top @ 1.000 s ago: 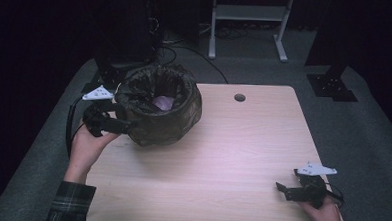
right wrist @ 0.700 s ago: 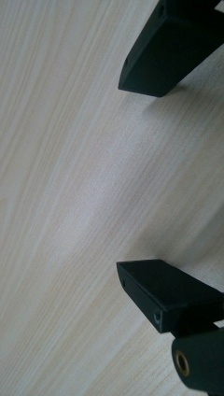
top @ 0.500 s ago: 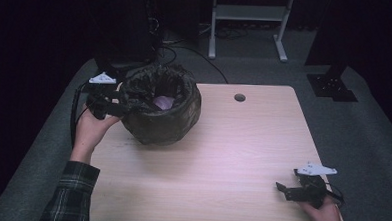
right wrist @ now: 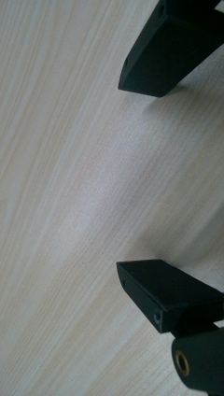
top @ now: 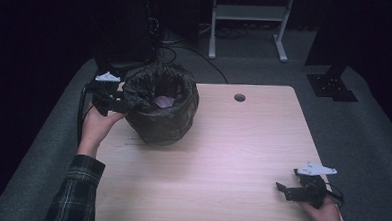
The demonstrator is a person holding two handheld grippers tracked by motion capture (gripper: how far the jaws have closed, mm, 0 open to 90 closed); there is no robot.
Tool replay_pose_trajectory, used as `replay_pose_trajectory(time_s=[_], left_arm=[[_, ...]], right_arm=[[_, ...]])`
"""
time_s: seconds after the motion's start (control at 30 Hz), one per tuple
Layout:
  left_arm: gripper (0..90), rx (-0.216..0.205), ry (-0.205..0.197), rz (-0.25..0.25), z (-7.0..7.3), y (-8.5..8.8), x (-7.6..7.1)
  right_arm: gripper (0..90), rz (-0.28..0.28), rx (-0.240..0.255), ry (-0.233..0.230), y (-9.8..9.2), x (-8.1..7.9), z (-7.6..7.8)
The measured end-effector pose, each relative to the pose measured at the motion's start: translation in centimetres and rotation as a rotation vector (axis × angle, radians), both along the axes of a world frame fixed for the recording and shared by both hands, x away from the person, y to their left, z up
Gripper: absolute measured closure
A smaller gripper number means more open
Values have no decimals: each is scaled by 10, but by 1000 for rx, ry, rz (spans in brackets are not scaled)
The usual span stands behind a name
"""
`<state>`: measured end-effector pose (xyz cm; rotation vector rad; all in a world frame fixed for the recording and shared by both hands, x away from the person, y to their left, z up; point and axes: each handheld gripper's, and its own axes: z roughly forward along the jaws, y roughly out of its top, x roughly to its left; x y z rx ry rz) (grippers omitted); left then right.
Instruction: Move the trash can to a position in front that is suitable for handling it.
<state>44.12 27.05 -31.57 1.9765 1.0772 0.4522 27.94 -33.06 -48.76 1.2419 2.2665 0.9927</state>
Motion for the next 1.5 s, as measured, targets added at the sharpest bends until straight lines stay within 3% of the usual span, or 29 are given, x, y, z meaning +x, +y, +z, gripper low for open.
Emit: replay_pose_trajectory(time_s=[0.13,0.3,0.47,0.7,0.97,1.5], left_arm=[[0,-16,21,-6,-3,-2,4],[0,20,35,8,-4,-10,6],[0,23,34,-30,-4,-19,0],[0,16,33,-141,-6,-45,-20],[0,54,22,-231,-7,-74,-41],[0,31,12,-294,-10,-112,-82]], right_arm=[[100,0,0,0,0,0,0],[100,0,-1,-1,0,0,0],[100,1,0,-1,0,0,0],[100,1,-1,-2,0,0,0],[100,0,0,-3,0,0,0],[100,-2,1,0,0,0,0]])
